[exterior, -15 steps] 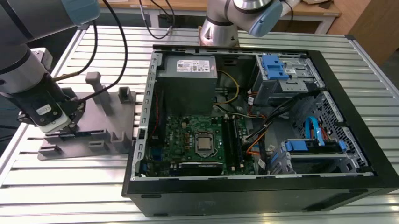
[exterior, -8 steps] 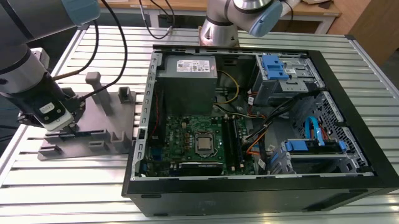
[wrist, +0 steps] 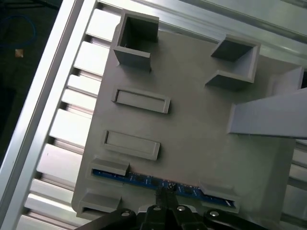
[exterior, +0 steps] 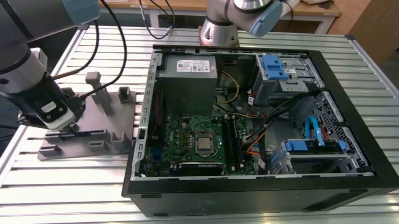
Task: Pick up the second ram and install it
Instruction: 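Pick up the second ram and move it above second insertion slot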
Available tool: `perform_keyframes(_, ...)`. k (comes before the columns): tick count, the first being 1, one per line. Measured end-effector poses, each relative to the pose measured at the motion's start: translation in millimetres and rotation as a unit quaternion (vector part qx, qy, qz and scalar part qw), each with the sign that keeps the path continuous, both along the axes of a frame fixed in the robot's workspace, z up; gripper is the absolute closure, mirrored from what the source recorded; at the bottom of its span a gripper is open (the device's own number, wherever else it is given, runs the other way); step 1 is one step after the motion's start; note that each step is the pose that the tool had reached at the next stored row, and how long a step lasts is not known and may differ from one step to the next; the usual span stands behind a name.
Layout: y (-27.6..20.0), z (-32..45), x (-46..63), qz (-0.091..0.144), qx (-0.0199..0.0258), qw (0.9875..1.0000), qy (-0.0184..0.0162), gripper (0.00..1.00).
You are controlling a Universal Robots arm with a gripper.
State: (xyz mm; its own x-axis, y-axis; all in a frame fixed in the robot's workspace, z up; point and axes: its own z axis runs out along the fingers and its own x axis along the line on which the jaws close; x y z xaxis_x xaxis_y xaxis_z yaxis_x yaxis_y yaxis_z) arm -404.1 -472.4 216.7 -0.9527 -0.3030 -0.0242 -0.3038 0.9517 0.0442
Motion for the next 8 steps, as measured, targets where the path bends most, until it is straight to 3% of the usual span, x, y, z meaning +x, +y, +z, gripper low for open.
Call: perform_keyframes(8, 0.0, 0.0, 0.0, 0.021, 0.0, 0.9998, 0.0, 0.93)
